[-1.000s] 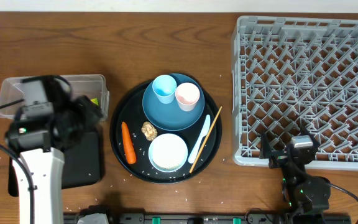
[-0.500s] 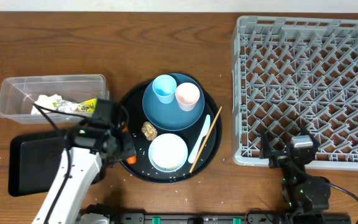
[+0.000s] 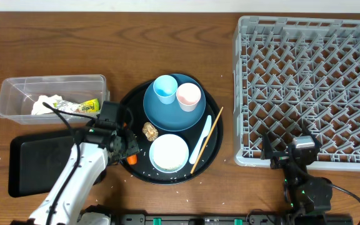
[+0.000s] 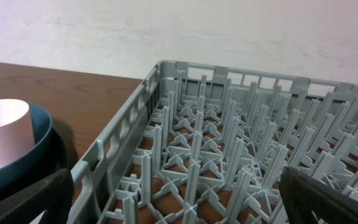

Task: Sort waste into correct bins and load items into the dishwasher rack
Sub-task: 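Reach the left gripper to the orange carrot and grasp it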

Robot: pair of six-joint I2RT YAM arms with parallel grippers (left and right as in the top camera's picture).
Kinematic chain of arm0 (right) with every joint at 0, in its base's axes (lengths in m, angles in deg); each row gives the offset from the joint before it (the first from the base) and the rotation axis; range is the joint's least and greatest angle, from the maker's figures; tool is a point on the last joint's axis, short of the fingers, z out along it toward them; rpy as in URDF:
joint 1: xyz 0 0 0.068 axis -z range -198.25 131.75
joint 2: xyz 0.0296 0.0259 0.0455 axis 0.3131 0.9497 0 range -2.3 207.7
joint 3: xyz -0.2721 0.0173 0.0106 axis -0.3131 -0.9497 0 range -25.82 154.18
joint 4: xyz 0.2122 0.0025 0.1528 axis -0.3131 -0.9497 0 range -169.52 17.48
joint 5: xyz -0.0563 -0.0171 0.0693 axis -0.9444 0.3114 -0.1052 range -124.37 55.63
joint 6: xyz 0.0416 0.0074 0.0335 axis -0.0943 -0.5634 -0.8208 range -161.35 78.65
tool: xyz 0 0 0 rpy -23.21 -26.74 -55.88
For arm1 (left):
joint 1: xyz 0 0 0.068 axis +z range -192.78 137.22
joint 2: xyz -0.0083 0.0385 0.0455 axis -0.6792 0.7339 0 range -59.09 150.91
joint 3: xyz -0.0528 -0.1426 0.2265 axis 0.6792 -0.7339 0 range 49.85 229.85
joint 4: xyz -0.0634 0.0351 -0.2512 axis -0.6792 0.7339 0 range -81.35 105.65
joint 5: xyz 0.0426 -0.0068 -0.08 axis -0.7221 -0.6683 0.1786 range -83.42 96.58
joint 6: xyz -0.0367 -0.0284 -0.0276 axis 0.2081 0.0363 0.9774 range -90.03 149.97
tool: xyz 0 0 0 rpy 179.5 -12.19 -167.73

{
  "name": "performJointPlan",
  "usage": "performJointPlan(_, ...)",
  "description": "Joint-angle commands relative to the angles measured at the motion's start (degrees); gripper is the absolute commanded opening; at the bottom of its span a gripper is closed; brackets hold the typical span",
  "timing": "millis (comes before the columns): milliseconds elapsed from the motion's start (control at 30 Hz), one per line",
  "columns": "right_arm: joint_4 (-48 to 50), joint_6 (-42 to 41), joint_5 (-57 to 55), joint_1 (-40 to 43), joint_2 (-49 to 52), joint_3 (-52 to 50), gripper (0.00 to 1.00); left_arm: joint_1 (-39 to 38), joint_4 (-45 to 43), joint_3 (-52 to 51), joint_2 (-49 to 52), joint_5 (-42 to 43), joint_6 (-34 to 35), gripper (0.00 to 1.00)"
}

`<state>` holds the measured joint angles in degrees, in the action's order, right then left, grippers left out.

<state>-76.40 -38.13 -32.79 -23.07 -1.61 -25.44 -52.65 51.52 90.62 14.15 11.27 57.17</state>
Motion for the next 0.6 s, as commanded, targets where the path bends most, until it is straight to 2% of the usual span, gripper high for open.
performJointPlan(0, -0.22, 0.50, 0.35, 0.35, -0.26, -0.09, 0.99, -0.20, -0.63, -0.33, 2.64, -0.68, 0.31, 0.52)
performJointPlan(300, -0.22, 0.50, 0.35, 0.35, -0.26, -0.09, 0.99, -0.26, -3.30, -0.33, 10.14, -0.68, -0.61, 0.51)
performJointPlan(567, -0.22, 0.50, 0.35, 0.35, -0.26, -0.09, 0.99, -0.24, -4.42, -0.33, 12.92, -0.68, -0.79, 0.51)
